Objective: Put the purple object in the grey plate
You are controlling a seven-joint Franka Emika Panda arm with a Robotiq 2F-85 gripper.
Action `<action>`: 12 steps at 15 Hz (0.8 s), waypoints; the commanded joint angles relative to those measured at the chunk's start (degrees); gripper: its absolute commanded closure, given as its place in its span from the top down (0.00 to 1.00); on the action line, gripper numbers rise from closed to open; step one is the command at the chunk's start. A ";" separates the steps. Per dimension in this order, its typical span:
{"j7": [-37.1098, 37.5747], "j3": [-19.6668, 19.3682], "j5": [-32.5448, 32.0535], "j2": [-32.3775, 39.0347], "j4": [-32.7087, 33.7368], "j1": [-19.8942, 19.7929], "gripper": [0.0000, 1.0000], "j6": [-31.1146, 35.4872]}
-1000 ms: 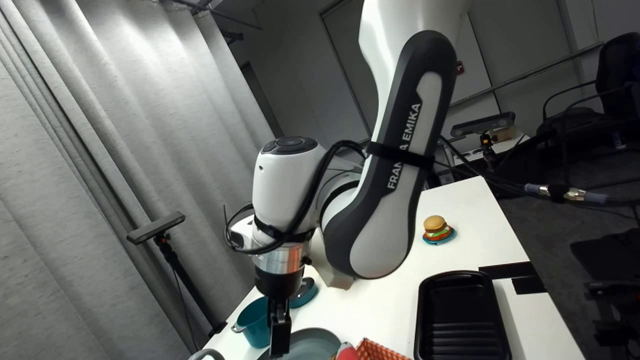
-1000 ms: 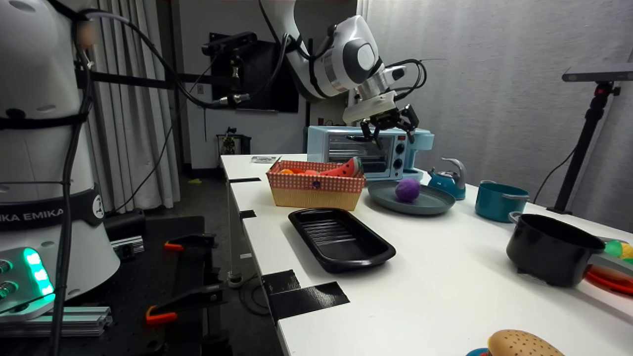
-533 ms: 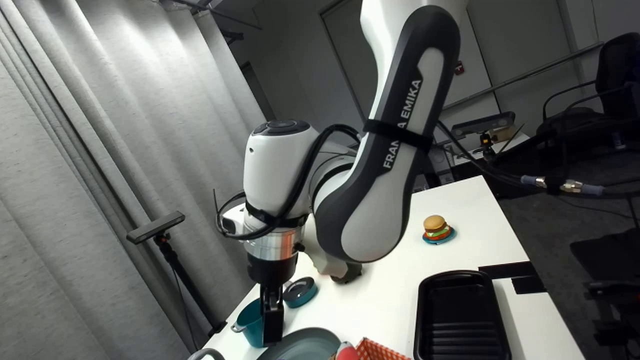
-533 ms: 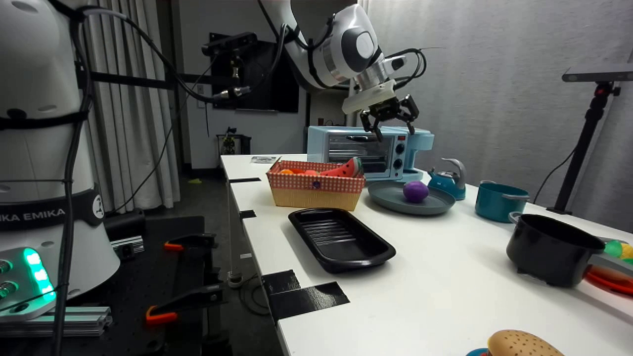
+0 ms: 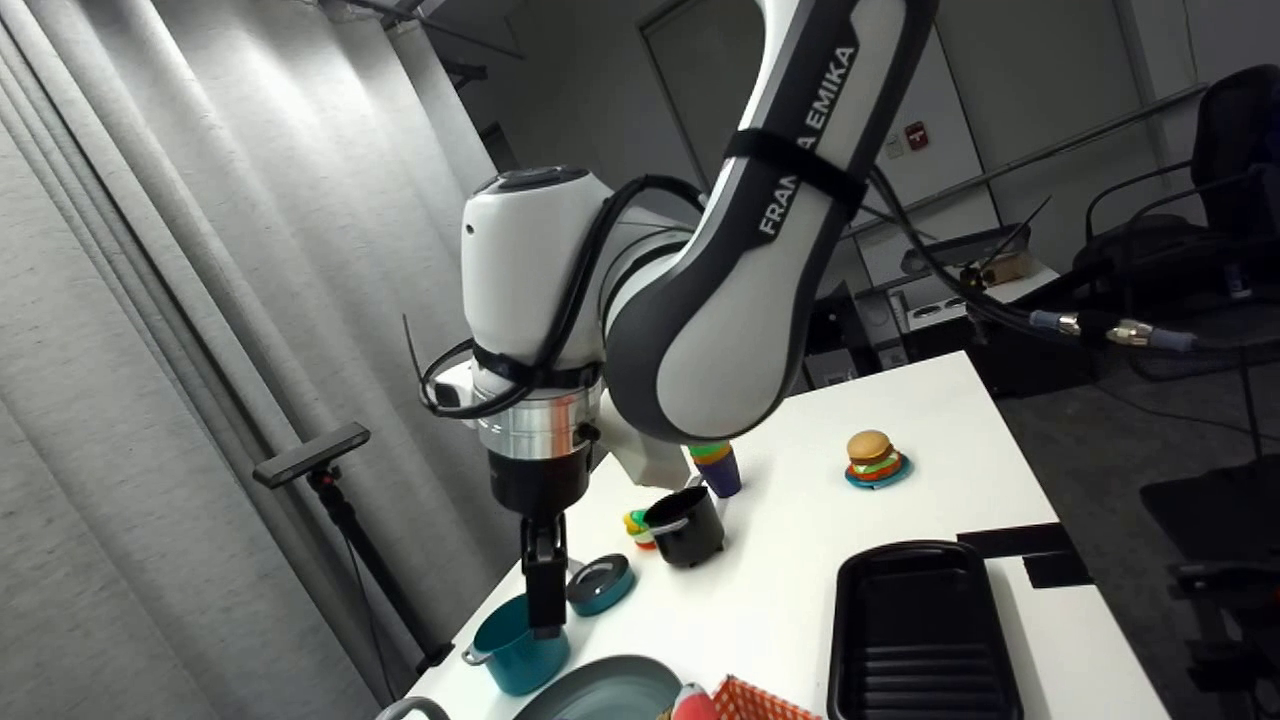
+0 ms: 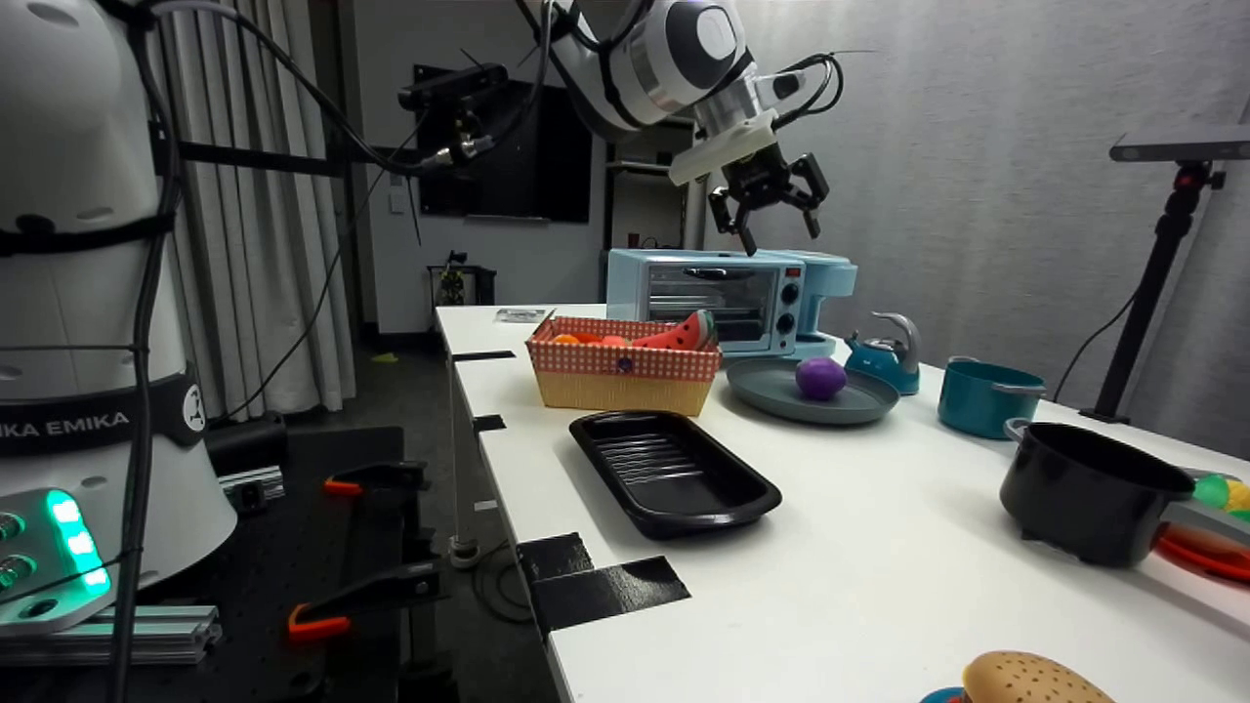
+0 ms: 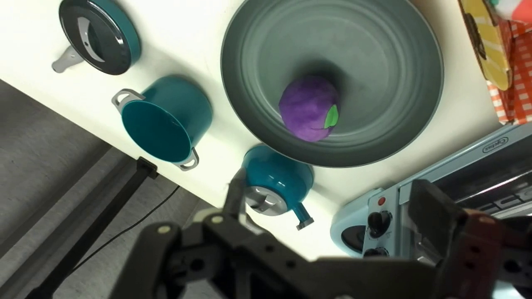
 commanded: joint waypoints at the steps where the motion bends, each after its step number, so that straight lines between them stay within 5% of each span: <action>1: 3.05 3.99 -1.58 -6.04 -4.53 -3.55 1.00 -5.48; 12: 2.68 10.17 2.56 -19.73 -16.94 -11.49 1.00 -14.90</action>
